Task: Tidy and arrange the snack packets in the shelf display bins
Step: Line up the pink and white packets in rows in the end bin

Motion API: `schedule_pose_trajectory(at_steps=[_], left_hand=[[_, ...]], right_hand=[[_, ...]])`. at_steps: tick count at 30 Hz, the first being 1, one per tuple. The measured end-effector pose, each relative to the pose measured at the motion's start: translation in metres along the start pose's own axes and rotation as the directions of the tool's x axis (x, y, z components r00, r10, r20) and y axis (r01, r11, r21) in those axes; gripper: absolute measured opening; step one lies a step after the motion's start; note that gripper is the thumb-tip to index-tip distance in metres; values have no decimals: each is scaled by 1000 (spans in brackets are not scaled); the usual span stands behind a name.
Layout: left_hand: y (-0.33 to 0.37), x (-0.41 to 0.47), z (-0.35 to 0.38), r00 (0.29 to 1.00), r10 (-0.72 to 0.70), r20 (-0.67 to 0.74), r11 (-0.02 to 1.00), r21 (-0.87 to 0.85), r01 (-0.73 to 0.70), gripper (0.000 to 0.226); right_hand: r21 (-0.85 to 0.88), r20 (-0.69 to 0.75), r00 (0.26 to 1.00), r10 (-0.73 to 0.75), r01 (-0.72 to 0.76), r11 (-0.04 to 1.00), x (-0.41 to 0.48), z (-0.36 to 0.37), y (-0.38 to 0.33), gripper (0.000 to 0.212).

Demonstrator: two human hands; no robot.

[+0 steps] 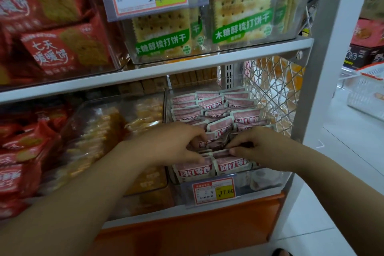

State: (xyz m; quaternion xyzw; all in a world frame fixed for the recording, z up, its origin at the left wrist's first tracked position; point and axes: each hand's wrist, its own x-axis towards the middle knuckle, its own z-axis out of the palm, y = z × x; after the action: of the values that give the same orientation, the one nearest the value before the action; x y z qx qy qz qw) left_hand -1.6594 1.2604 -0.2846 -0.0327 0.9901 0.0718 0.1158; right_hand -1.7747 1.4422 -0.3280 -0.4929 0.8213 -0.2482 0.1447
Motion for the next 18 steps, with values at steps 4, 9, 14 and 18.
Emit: schedule_pose_trajectory(at_steps=[4, 9, 14, 18], left_hand=[[-3, 6, 8, 997, 20, -79, 992, 129, -10, 28], [1, 13, 3, 967, 43, -251, 962, 272, 28, 20], [15, 42, 4, 928, 216, -303, 939, 324, -113, 24], [4, 68, 13, 948, 185, -259, 926, 369, -80, 25]], right_hand=[[-41, -68, 997, 21, -24, 999, -3, 3, -3, 19], [-195, -140, 989, 52, -79, 978, 0, 10, -3, 21], [-205, -141, 989, 33, -62, 977, 1, 10, -1, 20], [-165, -180, 983, 44, -74, 983, 1, 11, 2, 20]])
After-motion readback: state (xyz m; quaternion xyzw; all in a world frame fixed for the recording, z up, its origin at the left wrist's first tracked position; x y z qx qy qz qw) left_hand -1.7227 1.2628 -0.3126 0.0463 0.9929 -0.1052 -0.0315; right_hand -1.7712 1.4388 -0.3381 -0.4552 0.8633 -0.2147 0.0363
